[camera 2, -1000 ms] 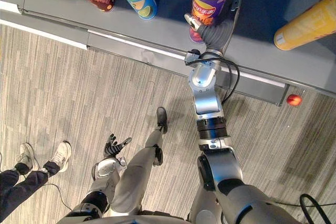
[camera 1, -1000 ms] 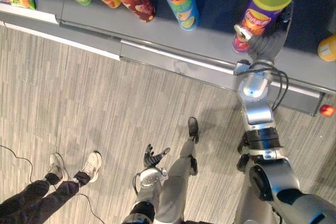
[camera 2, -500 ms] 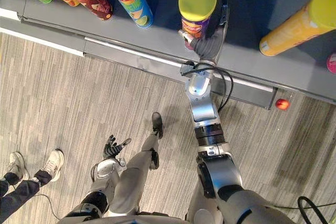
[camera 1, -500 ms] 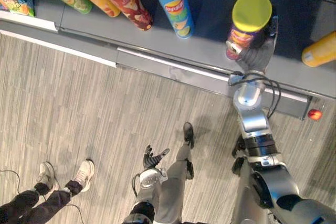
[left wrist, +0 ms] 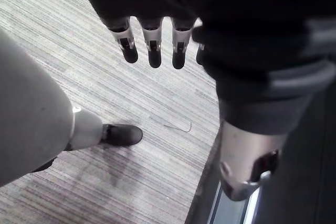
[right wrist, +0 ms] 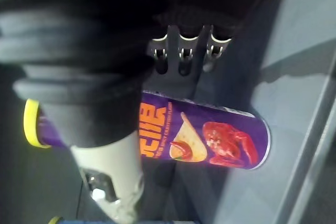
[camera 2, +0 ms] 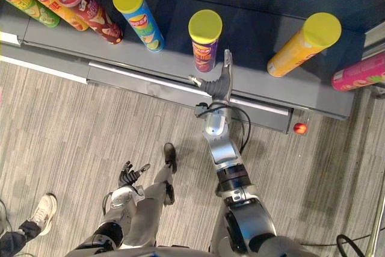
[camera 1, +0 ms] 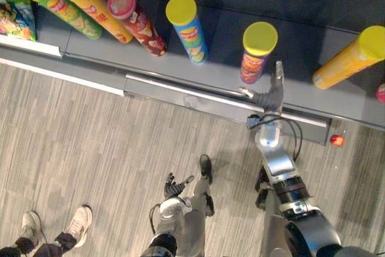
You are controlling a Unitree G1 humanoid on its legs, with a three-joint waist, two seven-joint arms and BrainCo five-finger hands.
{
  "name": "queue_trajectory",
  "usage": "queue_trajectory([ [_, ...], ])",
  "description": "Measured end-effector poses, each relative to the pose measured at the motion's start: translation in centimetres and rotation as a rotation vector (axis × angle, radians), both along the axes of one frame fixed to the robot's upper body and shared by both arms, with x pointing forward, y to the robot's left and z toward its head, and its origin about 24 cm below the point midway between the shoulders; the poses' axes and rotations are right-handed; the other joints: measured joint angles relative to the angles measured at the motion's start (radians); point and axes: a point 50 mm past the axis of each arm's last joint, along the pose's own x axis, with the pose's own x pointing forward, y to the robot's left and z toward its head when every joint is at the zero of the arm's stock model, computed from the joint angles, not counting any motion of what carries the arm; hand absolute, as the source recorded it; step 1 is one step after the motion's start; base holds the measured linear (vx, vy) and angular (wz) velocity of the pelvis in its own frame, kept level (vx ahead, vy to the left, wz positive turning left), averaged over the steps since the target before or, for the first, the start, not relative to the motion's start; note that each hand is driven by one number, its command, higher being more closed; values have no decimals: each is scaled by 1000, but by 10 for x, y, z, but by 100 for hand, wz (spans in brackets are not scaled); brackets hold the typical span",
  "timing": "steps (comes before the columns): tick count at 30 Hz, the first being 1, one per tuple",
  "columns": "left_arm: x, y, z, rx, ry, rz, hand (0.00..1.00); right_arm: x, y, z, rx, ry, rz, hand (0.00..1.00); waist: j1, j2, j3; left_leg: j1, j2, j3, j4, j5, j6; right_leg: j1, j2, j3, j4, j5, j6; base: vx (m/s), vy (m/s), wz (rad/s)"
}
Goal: Put the gum and the chips on the shelf.
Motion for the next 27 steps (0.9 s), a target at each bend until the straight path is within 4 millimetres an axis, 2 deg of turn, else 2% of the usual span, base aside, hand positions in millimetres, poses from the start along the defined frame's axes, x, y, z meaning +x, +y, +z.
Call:
queue_trajectory([
  [1,-3,1,-3,-5,21,3,0,0,1,-11,-15,42,12,0,-9,-3,-3,14,1,-1,0,0,0,17,2,-2,-7,0,0,40,-24,-3],
  [2,-5,1,-5,-7,30,1,0,-1,1,-16,-21,64,17,0,-10,-5,-4,23,3,0,0,0,0,29,5,-2,-12,2,0,65,-43,-7],
  [3,-9,2,-8,-13,55,12,0,-5,-2,-32,-31,124,22,0,-10,-13,-16,42,9,1,0,-2,-2,52,14,-2,-28,4,0,57,-40,-9],
  [7,-21,6,-17,-19,120,13,0,-17,-11,-71,-77,264,39,0,-14,-33,-56,88,24,-3,0,-11,-10,118,40,-3,-74,15,-1,59,-42,-9],
  [10,-36,15,-25,-8,165,15,0,-37,-27,-115,-146,434,63,0,-25,-52,-99,133,30,-7,0,-22,-13,188,58,-6,-126,28,5,70,-18,-3],
  [11,-38,17,-26,-2,171,13,0,-40,-29,-119,-149,449,66,0,-27,-53,-103,137,30,-8,0,-26,-11,193,60,-4,-131,28,5,50,4,-4],
  [15,-73,42,-38,32,263,35,0,-83,-47,-170,-176,668,122,0,-44,-77,-166,211,31,4,0,-66,-2,288,81,16,-210,53,14,71,25,-16],
  [18,-95,49,-45,42,336,36,0,-119,-56,-203,-171,831,161,0,-64,-84,-216,259,31,10,0,-89,0,353,85,18,-254,64,20,77,21,-6],
  [19,-99,50,-47,36,347,47,0,-126,-57,-210,-166,864,165,0,-66,-85,-226,270,31,14,0,-93,2,364,86,21,-262,65,21,92,17,-15],
  [20,-107,52,-49,25,363,60,0,-142,-62,-222,-148,935,162,0,-66,-86,-246,290,31,24,0,-103,4,384,89,29,-274,67,24,112,8,-19],
  [22,-116,52,-51,16,385,63,0,-165,-74,-240,-101,1045,121,0,-68,-86,-272,315,29,31,0,-113,5,415,96,34,-292,70,25,115,2,-14],
  [24,-124,52,-53,-5,397,72,0,-200,-89,-262,-18,1196,47,0,-71,-86,-287,352,28,38,0,-125,7,453,98,38,-305,70,25,107,6,-7],
  [27,-131,54,-55,-36,404,88,0,-233,-106,-280,131,1329,-76,0,-76,-85,-299,380,27,49,-1,-135,5,484,100,43,-320,70,25,60,0,-8],
])
